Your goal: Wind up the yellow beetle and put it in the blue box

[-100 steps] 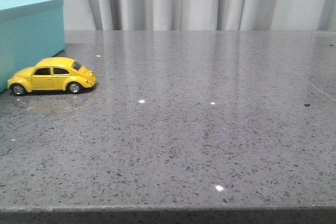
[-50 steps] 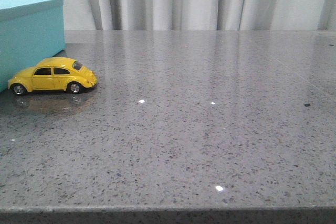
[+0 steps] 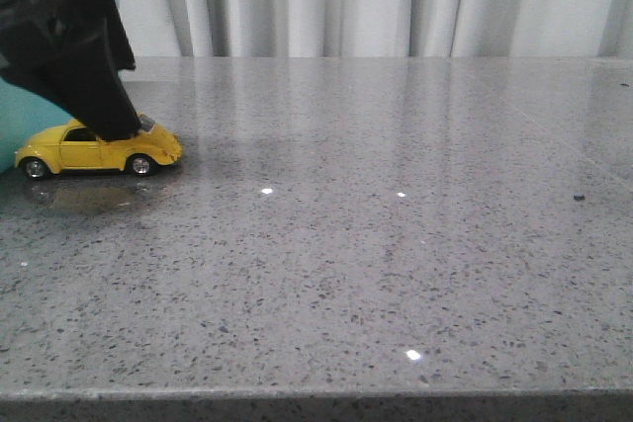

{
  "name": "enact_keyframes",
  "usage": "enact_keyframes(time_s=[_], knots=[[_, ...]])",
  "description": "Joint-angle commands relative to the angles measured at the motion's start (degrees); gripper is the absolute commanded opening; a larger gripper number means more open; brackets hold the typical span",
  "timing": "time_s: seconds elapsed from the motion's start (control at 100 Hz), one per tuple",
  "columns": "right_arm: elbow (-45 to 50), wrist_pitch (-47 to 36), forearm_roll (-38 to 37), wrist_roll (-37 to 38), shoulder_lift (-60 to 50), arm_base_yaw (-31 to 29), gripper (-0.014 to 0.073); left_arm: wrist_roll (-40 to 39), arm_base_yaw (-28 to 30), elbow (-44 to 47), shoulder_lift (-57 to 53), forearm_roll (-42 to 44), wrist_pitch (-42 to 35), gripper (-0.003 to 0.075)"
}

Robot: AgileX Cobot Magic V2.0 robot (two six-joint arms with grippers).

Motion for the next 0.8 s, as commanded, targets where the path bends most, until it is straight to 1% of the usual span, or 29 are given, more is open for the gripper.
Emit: enact_keyframes(time_s=[0.0,0.22,0.34,0.48,0.6,0.79], knots=[[-1.3,-4.3,0.4,-0.7,-1.0,0.0,0.057,0.0,-0.5,-2.0,-0.6,0.0,-2.3,0.0584],[-1.3,-5.0,0.4,-0.7,-1.0,0.0,0.057,0.0,-0.5,-2.0,1.9,1.2,-2.3,0.0538],[-1.3,-5.2,0.4,-0.7,-1.0,0.0,0.057,0.0,-0.5,-2.0,2.0,1.6,-2.3,0.0498],[-1.3,-5.2,0.4,-0.7,-1.0,0.0,0.057,0.0,-0.5,-2.0,2.0,2.0,-2.3,0.0429],[-1.3,-5.2,0.4,-0.7,-1.0,0.0,0.057,0.0,-0.5,-2.0,2.0,2.0,-2.3,0.035],[-1.3,-5.1,0.4,-0.7,-1.0,0.0,0.057,0.0,-0.5,-2.0,2.0,2.0,-2.3,0.0249]])
